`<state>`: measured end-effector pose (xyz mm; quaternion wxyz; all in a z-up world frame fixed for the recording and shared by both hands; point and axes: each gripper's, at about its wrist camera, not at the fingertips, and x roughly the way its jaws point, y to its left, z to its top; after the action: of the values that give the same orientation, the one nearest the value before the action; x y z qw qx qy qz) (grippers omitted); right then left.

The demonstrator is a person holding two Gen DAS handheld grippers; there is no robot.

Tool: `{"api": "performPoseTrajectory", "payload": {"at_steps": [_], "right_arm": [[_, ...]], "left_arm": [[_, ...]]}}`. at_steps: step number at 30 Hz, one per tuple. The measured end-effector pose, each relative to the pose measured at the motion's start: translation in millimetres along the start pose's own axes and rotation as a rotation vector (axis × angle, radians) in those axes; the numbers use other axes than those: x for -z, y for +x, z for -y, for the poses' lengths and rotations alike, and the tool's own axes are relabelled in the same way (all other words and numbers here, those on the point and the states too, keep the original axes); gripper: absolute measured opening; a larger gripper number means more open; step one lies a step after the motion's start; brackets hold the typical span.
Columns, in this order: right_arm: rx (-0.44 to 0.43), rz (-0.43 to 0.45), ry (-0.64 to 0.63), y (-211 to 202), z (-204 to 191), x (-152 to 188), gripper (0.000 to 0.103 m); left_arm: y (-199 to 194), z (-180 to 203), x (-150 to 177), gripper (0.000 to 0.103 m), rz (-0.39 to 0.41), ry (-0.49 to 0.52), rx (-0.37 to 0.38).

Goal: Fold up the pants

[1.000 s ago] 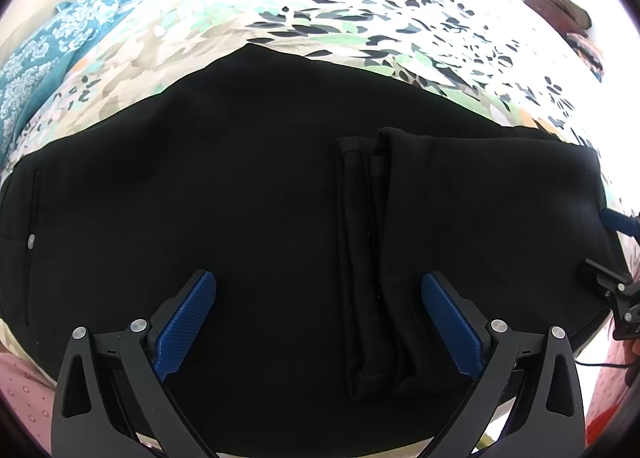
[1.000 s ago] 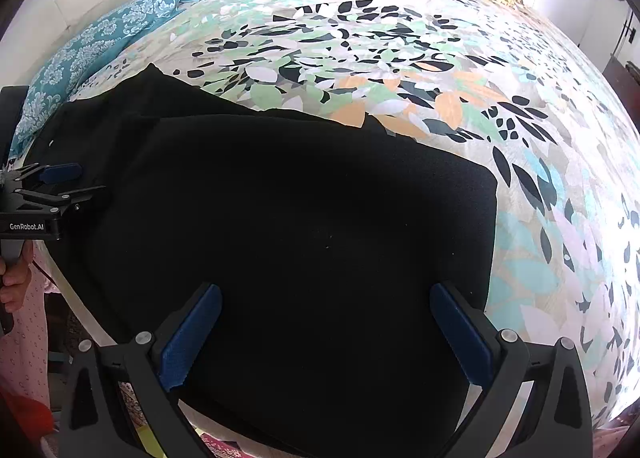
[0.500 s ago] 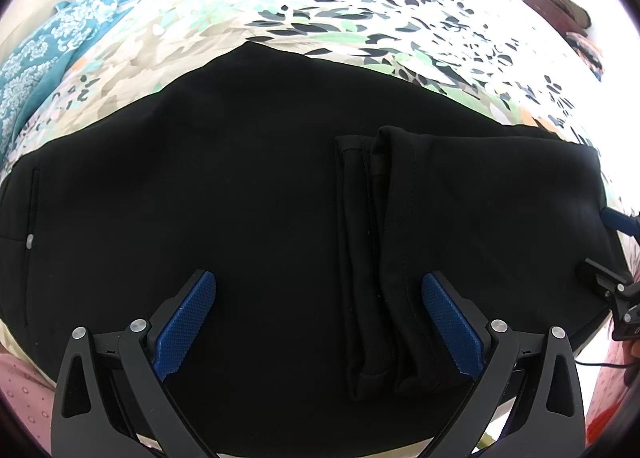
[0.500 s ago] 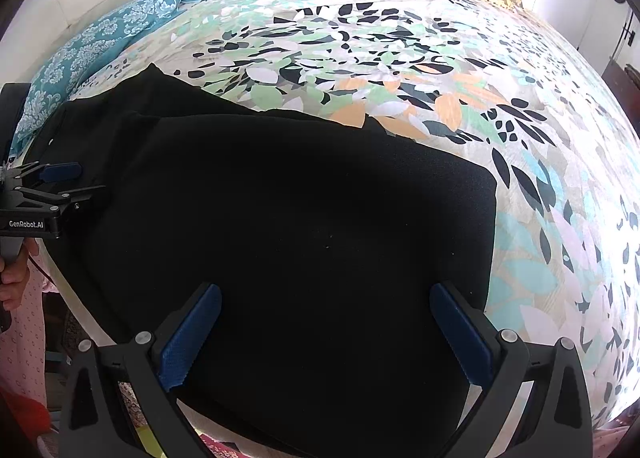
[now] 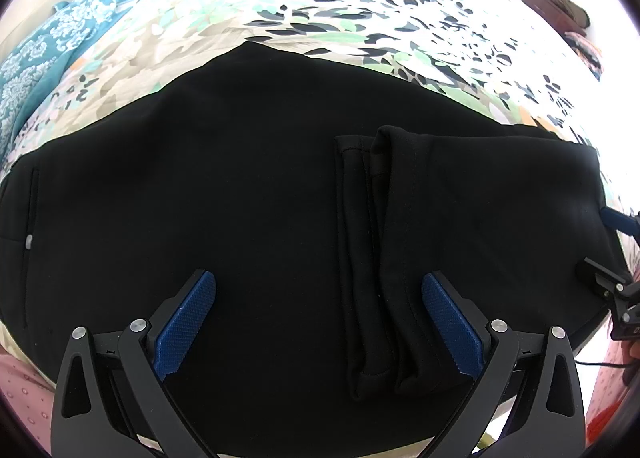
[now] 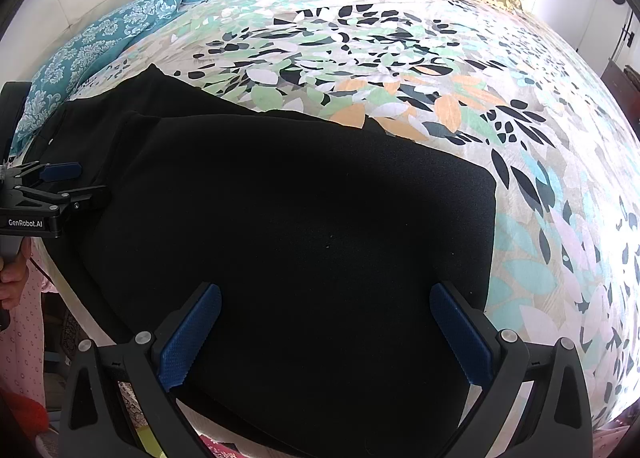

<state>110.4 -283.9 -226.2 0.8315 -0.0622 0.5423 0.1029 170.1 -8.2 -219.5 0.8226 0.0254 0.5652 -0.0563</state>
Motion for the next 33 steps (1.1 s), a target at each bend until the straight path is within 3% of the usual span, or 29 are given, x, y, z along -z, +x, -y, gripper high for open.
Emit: {"api": "performPoseTrajectory", "payload": {"at_steps": [10, 19, 24, 29, 33], "right_arm": [[0.002, 0.008, 0.000, -1, 0, 0, 0.103], [0.003, 0.009, 0.001, -1, -1, 1, 0.103], [0.003, 0.010, 0.001, -1, -1, 1, 0.103], [0.003, 0.011, 0.001, -1, -1, 1, 0.103], [0.005, 0.010, 0.002, -1, -1, 1, 0.103]], "left_arm": [[-3, 1, 0, 0.102, -0.001, -0.031, 0.024], [-26, -22, -9, 0.102, 0.064, -0.137, 0.057], [-53, -76, -17, 0.102, 0.129, -0.271, 0.044], [-81, -181, -31, 0.102, 0.183, -0.483, -0.006], [-87, -264, -30, 0.102, 0.151, -0.647, 0.013]]}}
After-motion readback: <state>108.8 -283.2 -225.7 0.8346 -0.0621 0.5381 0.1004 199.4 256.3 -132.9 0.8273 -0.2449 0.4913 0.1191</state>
